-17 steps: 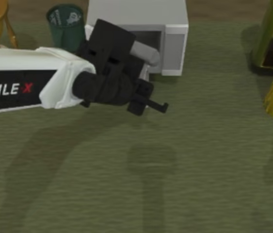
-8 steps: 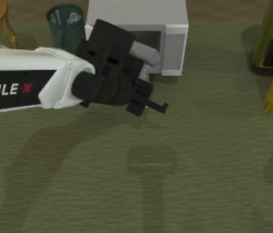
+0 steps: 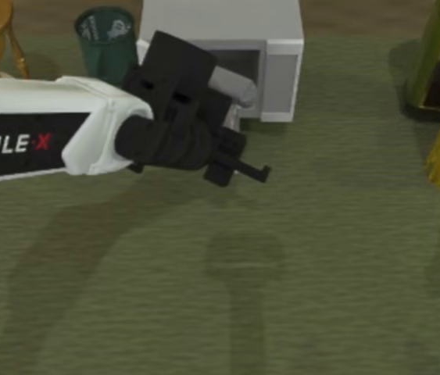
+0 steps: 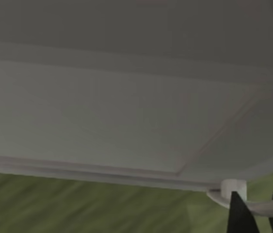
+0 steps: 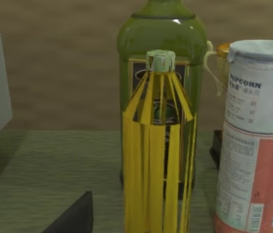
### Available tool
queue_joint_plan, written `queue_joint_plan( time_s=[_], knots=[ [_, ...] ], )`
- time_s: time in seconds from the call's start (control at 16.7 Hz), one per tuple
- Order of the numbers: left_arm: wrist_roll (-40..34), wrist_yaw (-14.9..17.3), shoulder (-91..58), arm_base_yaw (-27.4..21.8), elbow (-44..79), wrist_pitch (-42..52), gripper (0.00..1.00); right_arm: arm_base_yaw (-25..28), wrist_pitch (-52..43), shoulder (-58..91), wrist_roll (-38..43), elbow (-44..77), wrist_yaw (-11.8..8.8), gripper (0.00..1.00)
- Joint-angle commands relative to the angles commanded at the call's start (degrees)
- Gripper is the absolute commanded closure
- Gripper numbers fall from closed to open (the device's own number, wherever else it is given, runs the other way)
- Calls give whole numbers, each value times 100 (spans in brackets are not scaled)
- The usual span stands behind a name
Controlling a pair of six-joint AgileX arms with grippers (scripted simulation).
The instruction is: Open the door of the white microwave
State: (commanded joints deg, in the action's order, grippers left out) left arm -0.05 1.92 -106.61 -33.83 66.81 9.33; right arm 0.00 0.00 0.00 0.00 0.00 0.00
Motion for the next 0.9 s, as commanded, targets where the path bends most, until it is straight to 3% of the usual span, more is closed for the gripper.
queue_joint_plan(
  time_s=[0.48, 0.9],
  knots=[
    [0, 0, 0, 0, 0, 0, 100, 0, 0, 0, 0, 0, 0, 0],
    [259, 232, 116, 99, -140, -20, 100, 0, 0, 0, 0, 0, 0, 0]
  ],
)
